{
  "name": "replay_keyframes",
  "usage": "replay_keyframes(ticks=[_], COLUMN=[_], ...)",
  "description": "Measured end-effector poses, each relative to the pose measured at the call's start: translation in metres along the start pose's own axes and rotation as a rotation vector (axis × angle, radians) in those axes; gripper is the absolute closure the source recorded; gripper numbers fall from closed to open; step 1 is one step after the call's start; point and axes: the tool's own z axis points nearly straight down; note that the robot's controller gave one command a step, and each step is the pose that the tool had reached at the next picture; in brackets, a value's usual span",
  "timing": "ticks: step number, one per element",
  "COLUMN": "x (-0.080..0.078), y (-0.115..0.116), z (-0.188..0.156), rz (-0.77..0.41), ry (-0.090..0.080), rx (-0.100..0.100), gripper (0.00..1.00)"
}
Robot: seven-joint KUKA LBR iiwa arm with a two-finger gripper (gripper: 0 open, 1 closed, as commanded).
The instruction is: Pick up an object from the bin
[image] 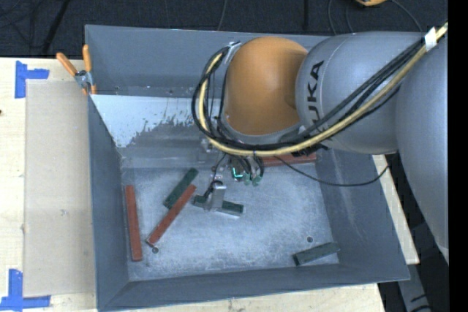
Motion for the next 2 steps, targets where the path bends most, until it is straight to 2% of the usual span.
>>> replay_keyframes(ticks=[1,2], x=[0.007,-0.020], y=[0.019,0.043], z=[0.025,0.059], rz=[-0.064,-0.167], ry=[-0.007,-0.003], rx=[0.001,-0.001], gripper=[0.00,0.00])
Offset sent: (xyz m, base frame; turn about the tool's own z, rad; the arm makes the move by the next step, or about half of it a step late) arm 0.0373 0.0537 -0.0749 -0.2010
